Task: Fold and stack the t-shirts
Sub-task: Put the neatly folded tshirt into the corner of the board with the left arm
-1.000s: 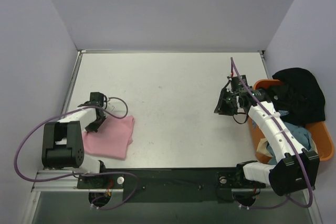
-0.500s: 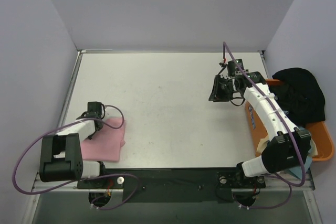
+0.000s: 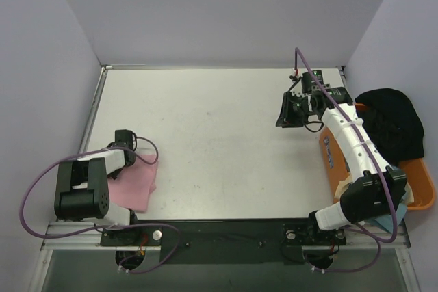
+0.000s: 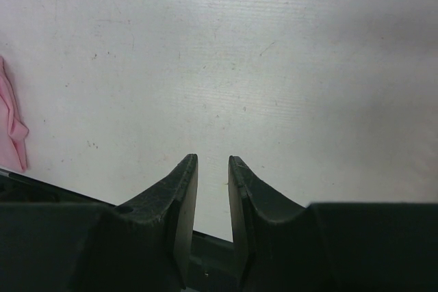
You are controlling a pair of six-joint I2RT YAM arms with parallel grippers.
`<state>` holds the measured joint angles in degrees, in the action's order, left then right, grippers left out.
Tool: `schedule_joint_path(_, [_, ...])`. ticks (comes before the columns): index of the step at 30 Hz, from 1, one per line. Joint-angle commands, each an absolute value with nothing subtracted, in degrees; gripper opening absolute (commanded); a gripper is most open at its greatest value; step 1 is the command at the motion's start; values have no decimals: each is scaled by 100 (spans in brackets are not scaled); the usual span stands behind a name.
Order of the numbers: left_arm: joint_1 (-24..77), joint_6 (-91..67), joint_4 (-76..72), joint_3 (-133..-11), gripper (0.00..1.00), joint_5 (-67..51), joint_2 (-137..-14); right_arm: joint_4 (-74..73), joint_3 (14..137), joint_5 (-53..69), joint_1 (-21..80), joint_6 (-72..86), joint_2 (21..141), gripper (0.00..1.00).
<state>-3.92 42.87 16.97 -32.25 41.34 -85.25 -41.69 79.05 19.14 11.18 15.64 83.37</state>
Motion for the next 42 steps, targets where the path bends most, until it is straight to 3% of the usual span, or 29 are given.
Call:
schedule_joint_path(1, [-457, 4131, 1934, -3182, 0, 4825, -8491, -4447, 8095, 2056, 1063, 1450, 8402, 22])
schedule_joint_path(2, [-466, 4140, 1899, -3182, 0, 4886, -8464, -4447, 8095, 2083, 1063, 1459, 8402, 22])
schedule_joint_path(3, [-483, 4157, 1846, -3182, 10, 4930, -8455, -4447, 8103, 2100, 1063, 1459, 8420, 22])
schedule_joint_path(4, [-475, 4253, 1706, -3182, 45, 5061, -8446, -4447, 8112, 2135, 1063, 1459, 8437, 22])
schedule_joint_path(6, [-483, 4437, 1539, -3208, 88, 5193, -8385, -4447, 8121, 2179, 1063, 1468, 8438, 22])
schedule_joint_path(13, [-448, 3976, 2370, -3944, 89, 4932, -7797, -4473, 8104, 2320, 1063, 1494, 8376, 22])
schedule_joint_path(15, [-431, 3222, 3249, -4515, 89, 3708, -7534, -4491, 8121, 2320, 1063, 1503, 8385, 22])
schedule_joint_path(16, [-431, 3043, 3861, -4813, 87, 3317, -7506, -4500, 8130, 2338, 1072, 1503, 8393, 22])
schedule_joint_path(18, [-431, 2638, 4383, -5087, 72, 2227, -7436, -4509, 8130, 2390, 1072, 1512, 8420, 22])
schedule_joint_path(19, [-431, 2454, 4455, -5115, 49, 1719, -7488, -4509, 8130, 2399, 1072, 1520, 8420, 22])
schedule_joint_path(20, [-431, 2391, 4552, -5133, 32, 1488, -7567, -4509, 8121, 2399, 1081, 1529, 8420, 22])
schedule_joint_path(21, [-422, 2278, 4605, -5150, 0, 1094, -7715, -4509, 8121, 2391, 1081, 1538, 8446, 22])
schedule_joint_path(24, [-422, 2197, 4851, -5107, 0, 870, -8137, -4491, 8095, 2329, 1098, 1626, 8438, 21])
schedule_joint_path(31, [-457, 2731, 3766, -4483, 0, 2423, -8832, -4157, 7481, 1881, 1099, 1889, 7955, 21])
schedule_joint_path(36, [-466, 2725, 3191, -4685, 0, 2908, -9579, -4113, 7225, 1609, 1055, 2057, 7639, 21])
schedule_joint_path(42, [-448, 3093, 2733, -4368, 0, 3244, -9309, -4245, 7119, 1450, 1020, 1934, 7339, 22])
